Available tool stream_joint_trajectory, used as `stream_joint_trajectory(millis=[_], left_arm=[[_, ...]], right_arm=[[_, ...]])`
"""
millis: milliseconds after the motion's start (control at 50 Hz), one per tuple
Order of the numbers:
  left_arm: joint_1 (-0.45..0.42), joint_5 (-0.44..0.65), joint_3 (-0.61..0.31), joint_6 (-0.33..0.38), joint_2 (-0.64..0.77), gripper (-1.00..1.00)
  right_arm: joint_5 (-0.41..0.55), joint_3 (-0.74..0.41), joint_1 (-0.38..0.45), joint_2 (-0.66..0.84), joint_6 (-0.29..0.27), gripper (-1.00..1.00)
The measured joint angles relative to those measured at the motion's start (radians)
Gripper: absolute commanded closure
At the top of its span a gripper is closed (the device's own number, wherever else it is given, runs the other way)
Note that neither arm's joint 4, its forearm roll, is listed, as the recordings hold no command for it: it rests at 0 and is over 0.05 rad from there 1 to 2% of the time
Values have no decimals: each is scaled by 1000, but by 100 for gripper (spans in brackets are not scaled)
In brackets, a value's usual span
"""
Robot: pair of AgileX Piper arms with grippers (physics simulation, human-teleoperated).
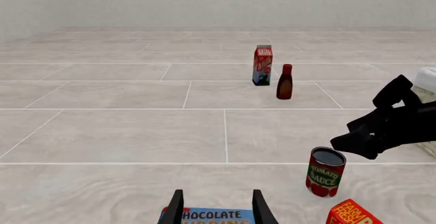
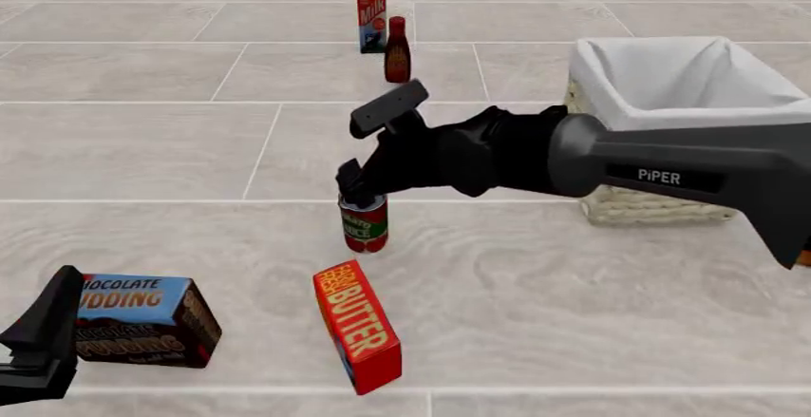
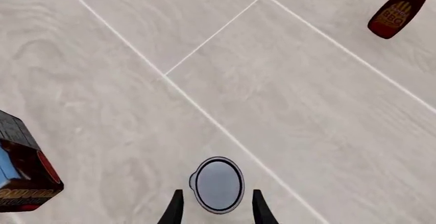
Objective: Pick the tomato sauce and place it in the basket.
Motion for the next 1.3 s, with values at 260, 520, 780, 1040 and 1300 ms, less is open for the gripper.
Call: stream_joint_trajectory(millis=[260,520,780,1040,1300], left_arm=[[0,0,0,0,0,-100],[0,0,0,0,0,-100],[0,0,0,0,0,-100],[0,0,0,0,0,-100],[0,0,0,0,0,-100]], right_arm=[[-5,-1,-1,19,0,-100],[-10,-2,-2,35,0,-100],[-13,-6,-2,52,3,-100],[-16,-8,-2,68,7,-100],[-20,-5,-3,77,8,-100]])
